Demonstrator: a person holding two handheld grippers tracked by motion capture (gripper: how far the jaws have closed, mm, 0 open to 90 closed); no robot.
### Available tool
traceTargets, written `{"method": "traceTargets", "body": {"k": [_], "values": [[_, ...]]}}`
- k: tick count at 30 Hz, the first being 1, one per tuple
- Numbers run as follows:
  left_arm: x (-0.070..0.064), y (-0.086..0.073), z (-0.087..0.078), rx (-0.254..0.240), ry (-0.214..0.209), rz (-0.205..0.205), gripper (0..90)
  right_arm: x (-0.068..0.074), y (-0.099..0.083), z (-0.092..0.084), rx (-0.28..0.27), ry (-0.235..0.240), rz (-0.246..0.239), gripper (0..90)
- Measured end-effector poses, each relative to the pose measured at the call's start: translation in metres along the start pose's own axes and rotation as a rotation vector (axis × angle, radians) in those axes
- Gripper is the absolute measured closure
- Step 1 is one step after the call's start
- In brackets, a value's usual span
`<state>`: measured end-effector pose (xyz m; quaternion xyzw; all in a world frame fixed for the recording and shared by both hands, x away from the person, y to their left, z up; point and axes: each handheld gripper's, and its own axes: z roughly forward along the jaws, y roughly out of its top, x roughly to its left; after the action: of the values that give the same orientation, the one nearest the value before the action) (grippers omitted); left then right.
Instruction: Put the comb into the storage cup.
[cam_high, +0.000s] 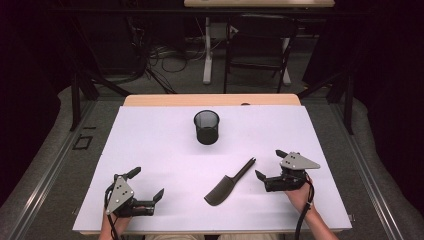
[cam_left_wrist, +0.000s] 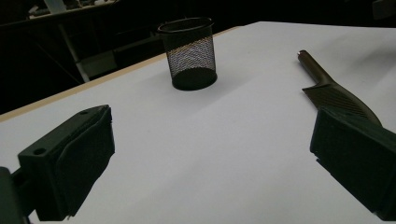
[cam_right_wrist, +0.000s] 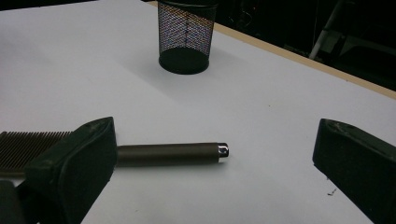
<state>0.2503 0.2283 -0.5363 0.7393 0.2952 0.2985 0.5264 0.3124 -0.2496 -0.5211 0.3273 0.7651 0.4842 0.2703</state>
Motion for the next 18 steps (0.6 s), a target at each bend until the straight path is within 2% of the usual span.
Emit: {"method": "traceTargets", "body": {"k": [18], "values": [[0.001,0.0,0.002,0.007,-0.002,0.002,0.0,-0.01,0.007,0.022,0.026,0.004,0.017,0.0]]}}
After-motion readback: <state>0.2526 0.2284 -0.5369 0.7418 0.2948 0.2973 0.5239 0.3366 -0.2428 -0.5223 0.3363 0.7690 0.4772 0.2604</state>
